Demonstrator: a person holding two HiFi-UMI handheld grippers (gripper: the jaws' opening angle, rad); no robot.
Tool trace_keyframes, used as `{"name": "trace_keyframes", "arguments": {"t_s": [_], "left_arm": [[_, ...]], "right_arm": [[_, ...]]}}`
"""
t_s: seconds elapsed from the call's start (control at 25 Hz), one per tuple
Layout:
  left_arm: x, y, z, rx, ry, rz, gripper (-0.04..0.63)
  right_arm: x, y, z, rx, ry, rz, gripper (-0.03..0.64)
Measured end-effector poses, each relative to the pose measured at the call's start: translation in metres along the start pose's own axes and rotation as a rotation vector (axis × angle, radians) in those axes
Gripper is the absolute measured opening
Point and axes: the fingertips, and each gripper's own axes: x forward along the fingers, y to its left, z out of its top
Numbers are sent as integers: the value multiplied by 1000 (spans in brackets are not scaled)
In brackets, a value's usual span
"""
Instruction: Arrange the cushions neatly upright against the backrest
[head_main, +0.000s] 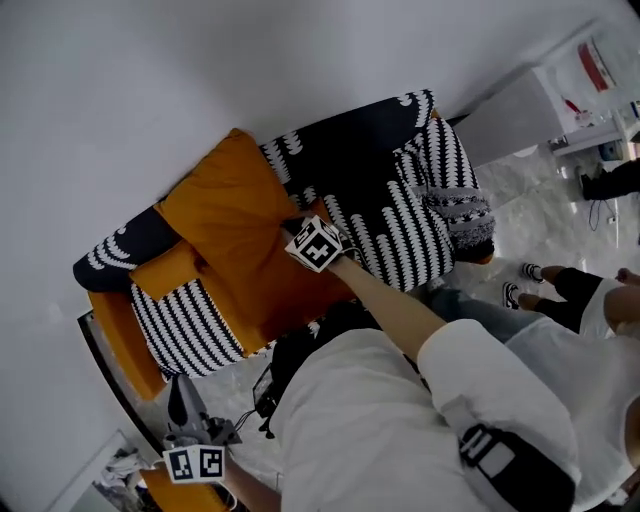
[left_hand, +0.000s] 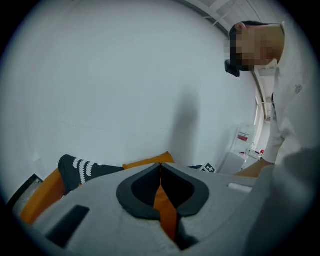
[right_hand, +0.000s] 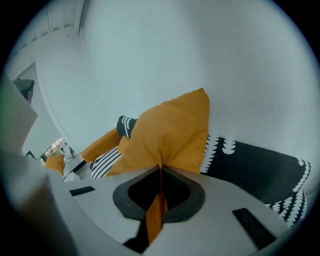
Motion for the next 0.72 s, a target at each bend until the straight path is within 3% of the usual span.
{"name": "trace_keyframes", "arguments": {"t_s": [0.32,0.56,0.72], "left_arm": [[24,17,22,29,-62,-140,14],[46,-1,25,58,-30,-267,14],[58,-29,23,67,-8,-344,14]], "right_arm": [[-73,24,9,-27,-42,-63,12],[-141,18,-8,-31,-69,-185,12],[-191,1,-41,-25,-39,-270,12]]}}
